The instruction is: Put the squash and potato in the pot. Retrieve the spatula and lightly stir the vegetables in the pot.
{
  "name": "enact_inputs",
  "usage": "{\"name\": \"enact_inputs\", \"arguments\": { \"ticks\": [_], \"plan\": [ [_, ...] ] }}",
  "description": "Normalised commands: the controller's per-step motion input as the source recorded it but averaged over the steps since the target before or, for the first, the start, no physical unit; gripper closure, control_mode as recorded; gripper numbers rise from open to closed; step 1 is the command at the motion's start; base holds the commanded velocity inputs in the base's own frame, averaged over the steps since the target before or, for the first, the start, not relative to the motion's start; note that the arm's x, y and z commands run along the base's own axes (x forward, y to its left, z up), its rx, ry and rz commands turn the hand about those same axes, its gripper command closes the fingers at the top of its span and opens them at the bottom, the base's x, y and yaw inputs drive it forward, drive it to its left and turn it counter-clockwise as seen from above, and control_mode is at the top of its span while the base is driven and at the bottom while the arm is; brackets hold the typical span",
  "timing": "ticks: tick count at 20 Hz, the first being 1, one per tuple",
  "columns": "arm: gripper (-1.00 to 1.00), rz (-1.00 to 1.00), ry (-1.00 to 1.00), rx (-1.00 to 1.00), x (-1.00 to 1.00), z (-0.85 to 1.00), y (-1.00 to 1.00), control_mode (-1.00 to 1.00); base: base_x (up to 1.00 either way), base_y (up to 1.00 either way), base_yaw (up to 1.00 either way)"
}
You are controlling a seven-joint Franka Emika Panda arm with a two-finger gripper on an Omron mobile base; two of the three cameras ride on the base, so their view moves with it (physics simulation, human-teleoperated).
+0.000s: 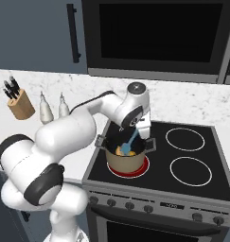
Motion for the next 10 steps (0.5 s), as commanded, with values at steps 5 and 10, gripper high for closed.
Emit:
{"name": "enact_inputs", "arguments": {
  "ticks": [5,10],
  "plan": [
    [1.00,-0.11,-0.29,0.00,-0.21,0.46,0.24,-1.00,0.00,0.00,0.00],
    [1.00,-0.15,-0.15,-0.12,-0.38,0.04,0.03,-1.00,0.00,0.00,0.00]
  ]
}}
